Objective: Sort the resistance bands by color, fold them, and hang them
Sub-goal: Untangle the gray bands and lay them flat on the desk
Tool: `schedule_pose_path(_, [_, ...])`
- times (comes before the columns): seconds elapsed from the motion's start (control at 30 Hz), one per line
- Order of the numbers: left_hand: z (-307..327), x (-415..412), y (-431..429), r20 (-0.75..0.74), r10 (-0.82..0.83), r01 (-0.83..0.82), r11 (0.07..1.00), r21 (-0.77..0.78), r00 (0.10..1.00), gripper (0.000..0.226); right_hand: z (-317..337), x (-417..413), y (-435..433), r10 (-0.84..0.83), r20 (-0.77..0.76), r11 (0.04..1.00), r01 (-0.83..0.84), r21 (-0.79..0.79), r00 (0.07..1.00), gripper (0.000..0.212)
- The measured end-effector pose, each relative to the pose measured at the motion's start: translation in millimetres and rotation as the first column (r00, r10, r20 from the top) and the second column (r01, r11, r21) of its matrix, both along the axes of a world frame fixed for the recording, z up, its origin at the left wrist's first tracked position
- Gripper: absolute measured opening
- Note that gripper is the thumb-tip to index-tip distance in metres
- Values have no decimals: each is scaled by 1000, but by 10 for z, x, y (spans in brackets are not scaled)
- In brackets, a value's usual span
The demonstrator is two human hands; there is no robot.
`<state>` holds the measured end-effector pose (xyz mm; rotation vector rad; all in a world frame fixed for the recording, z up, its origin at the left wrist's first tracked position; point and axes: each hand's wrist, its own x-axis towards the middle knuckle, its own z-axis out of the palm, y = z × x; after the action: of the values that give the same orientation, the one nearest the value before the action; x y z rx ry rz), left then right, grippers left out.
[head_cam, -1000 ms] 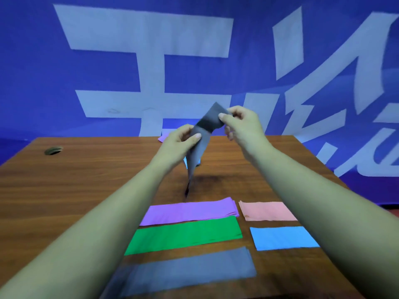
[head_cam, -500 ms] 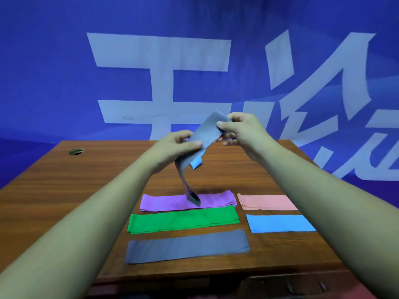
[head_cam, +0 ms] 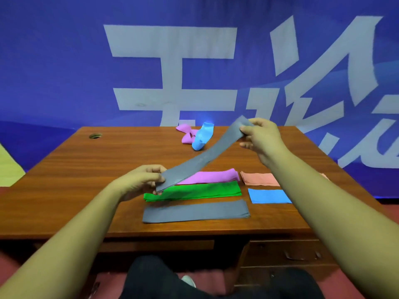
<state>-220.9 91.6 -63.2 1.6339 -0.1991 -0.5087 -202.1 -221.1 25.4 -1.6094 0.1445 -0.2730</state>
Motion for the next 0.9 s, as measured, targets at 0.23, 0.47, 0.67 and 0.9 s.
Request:
schedule_pose_path(0.23, [-322, -287, 213, 20, 292, -292, 956, -9, 956, 27, -599, -352, -168, -38, -172, 999, 31, -45, 984, 16])
schedule_pose_path(0.47, [-569, -403, 154, 251, 431, -486, 842, 233, 867, 16, -1112, -571, -210, -157, -285, 911, 27, -412, 946, 27])
schedule_pose_path(0.67, [-745, -494, 217, 387, 289, -456, 759, 464, 876, 19, -1448, -653, -218, -160, -284, 827, -29, -561, 945, 16])
schedule_pose_path(0.9, [-787, -559, 126, 500, 263, -540, 626, 563, 825, 21, -1650, -681, -160, -193, -233, 757, -6, -654, 953, 10])
